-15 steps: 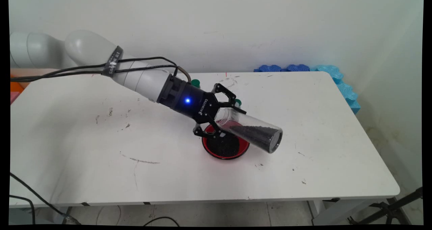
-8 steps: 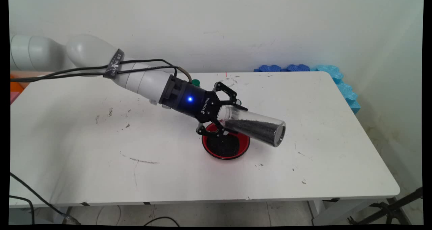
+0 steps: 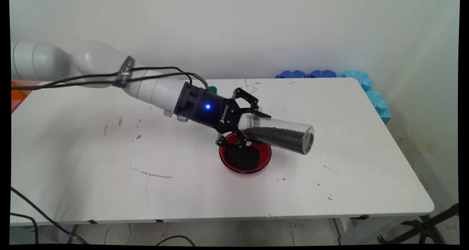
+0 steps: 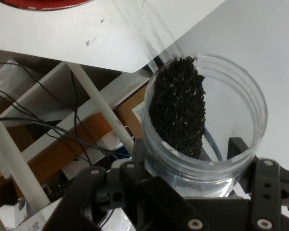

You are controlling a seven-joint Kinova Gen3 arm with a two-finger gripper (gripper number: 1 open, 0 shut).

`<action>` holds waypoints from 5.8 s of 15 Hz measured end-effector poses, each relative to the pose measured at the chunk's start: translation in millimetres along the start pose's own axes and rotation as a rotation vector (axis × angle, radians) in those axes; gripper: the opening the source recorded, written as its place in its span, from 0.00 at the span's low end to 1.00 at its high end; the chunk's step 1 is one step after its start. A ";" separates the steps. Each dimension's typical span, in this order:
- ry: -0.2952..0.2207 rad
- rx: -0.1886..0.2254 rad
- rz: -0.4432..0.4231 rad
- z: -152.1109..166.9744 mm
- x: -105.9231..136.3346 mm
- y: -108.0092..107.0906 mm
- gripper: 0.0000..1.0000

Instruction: Pour the black seasoning powder in the red bowl

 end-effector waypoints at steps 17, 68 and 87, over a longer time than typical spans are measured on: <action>-0.048 -0.045 -0.082 2.6 1.7 -0.6 0.00; -0.024 0.125 1.123 -28.7 -17.4 66.4 0.00; 0.086 0.282 1.893 -68.3 -62.2 128.2 0.00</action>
